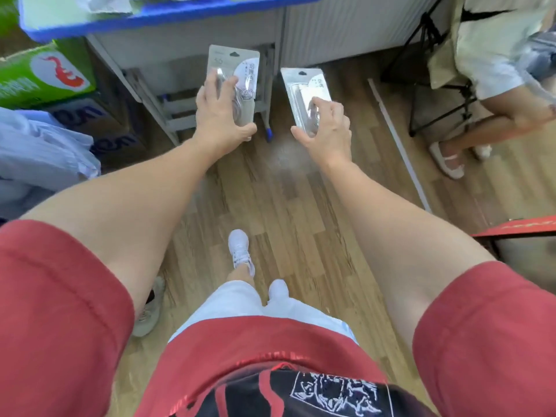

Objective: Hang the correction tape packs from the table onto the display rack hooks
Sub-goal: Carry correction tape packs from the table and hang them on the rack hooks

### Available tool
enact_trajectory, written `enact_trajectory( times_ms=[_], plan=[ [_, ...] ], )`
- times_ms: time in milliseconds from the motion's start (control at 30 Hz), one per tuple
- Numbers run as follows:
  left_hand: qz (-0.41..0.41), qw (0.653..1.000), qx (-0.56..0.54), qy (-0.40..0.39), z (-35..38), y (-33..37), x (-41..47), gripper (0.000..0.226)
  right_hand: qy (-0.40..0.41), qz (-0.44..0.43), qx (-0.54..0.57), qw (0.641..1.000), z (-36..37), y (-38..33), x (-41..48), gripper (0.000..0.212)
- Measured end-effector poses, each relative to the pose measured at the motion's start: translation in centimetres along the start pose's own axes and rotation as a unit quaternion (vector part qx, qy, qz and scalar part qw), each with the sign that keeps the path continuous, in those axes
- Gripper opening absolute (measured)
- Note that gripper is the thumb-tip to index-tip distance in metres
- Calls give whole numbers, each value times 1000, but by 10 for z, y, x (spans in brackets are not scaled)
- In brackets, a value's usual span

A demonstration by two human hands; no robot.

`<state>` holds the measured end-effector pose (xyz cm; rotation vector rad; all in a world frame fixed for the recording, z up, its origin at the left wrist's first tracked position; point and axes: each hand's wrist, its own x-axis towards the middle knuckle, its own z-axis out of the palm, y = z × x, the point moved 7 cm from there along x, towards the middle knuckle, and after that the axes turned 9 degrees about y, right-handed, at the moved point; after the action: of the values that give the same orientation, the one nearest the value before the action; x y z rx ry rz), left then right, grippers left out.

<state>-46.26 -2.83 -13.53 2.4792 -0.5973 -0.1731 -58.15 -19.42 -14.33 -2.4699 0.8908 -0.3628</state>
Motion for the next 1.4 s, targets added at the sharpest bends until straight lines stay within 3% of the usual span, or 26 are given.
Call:
enact_trajectory(
  times_ms=[233, 400, 667, 833, 1067, 1400],
  plan=[
    [100, 990, 23, -92, 52, 61, -72, 86, 39, 112, 1, 993, -47, 90, -106, 51],
    [199, 970, 24, -135, 80, 111, -127, 86, 108, 225, -8, 968, -78, 133, -189, 57],
    [335, 914, 50, -224, 138, 167, -251, 85, 202, 394, -34, 896, -116, 187, -359, 59],
    [428, 862, 34, -270, 173, 239, -346, 86, 283, 482, -49, 828, -166, 237, -472, 60],
    [530, 798, -12, -286, 216, 365, -500, 89, 371, 522, -87, 763, -259, 298, -600, 64],
    [561, 782, -149, -226, 225, 544, -618, 83, 482, 473, -147, 723, -431, 392, -679, 67]
  ],
)
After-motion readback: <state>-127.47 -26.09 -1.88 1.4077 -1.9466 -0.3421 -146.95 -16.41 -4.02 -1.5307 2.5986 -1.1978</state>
